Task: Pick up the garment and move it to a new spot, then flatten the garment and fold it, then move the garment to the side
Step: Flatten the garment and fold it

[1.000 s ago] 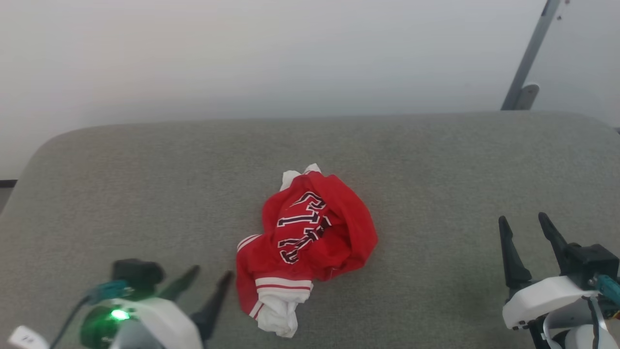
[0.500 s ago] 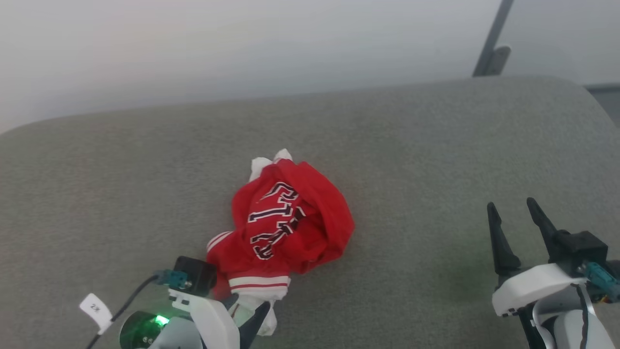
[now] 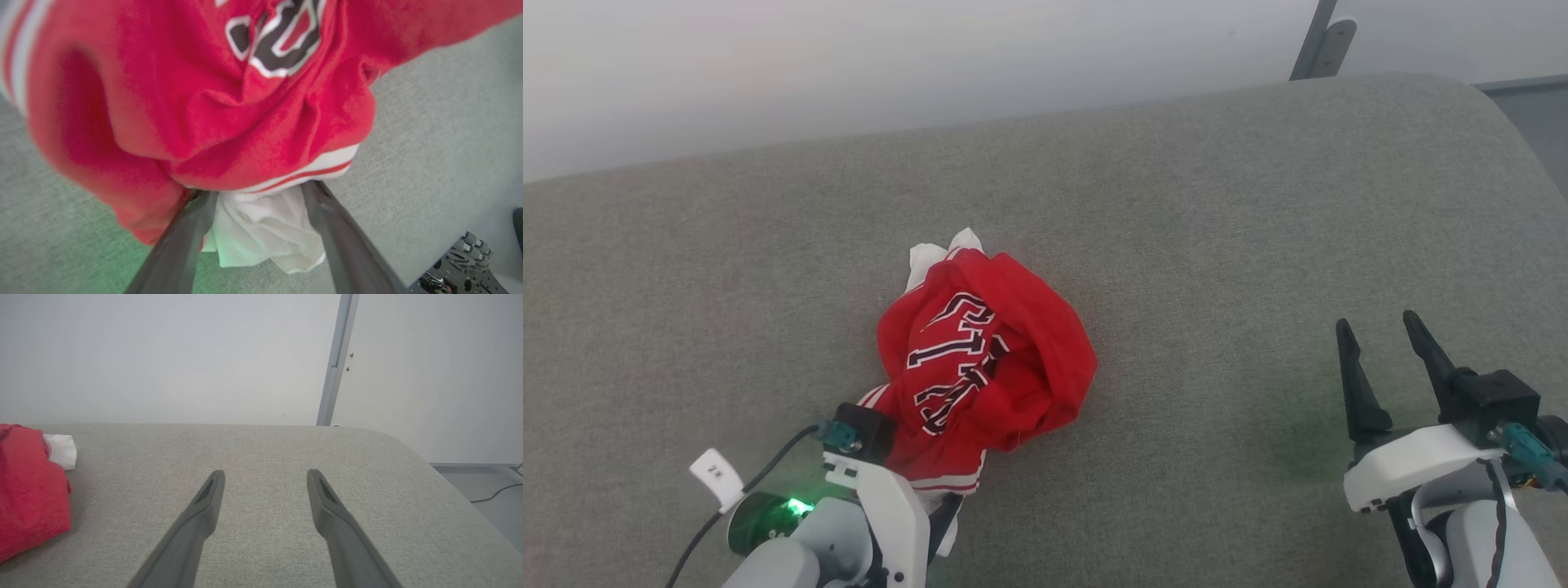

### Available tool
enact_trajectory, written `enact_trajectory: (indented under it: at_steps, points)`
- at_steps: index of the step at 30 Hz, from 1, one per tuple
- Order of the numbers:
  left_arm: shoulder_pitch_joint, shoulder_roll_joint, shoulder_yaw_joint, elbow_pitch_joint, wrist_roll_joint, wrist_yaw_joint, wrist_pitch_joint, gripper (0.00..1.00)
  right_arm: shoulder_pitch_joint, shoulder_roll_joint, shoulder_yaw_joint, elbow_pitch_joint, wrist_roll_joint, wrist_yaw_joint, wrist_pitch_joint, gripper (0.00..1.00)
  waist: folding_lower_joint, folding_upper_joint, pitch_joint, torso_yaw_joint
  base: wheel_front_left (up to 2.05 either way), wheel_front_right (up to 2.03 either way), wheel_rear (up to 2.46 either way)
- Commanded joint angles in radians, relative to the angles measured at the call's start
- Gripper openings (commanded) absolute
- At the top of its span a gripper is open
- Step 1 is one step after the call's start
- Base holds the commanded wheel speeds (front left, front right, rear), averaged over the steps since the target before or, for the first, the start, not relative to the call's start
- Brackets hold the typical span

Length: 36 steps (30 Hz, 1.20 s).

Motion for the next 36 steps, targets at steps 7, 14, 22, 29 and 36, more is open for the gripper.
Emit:
enact_trajectory:
  at_steps: [7,14,22,29,36]
  points:
    - [-0.033,-0.016,-0.063,0.161,0.047,-0.019,0.009,0.00,-0.021,0.005,-0.002,0.016,-0.008,0.000,-0.011,1.00,0.0000,-0.0001,0.005,0.004,0.00,0.00,0.00]
    - [-0.057,-0.005,-0.070,0.202,0.043,-0.043,-0.007,0.00,-0.020,0.002,-0.009,0.027,-0.011,0.000,-0.018,1.00,0.0000,-0.0001,-0.004,0.021,0.00,0.00,0.00]
    - [-0.018,0.125,-0.032,0.069,0.058,-0.017,0.031,0.00,0.003,0.003,-0.023,0.031,-0.017,0.000,-0.019,1.00,0.0000,-0.0001,-0.030,0.052,0.00,0.00,0.00]
    - [0.024,0.267,0.031,-0.078,0.060,0.019,0.081,0.00,0.018,0.002,-0.023,0.030,-0.018,0.000,-0.017,1.00,0.0000,-0.0001,-0.047,0.076,0.00,0.00,0.00]
    - [0.066,0.365,0.093,-0.081,0.033,0.031,0.084,0.00,0.020,0.008,-0.005,0.026,-0.012,0.000,-0.010,1.00,0.0000,-0.0001,-0.055,0.085,0.00,0.00,0.00]
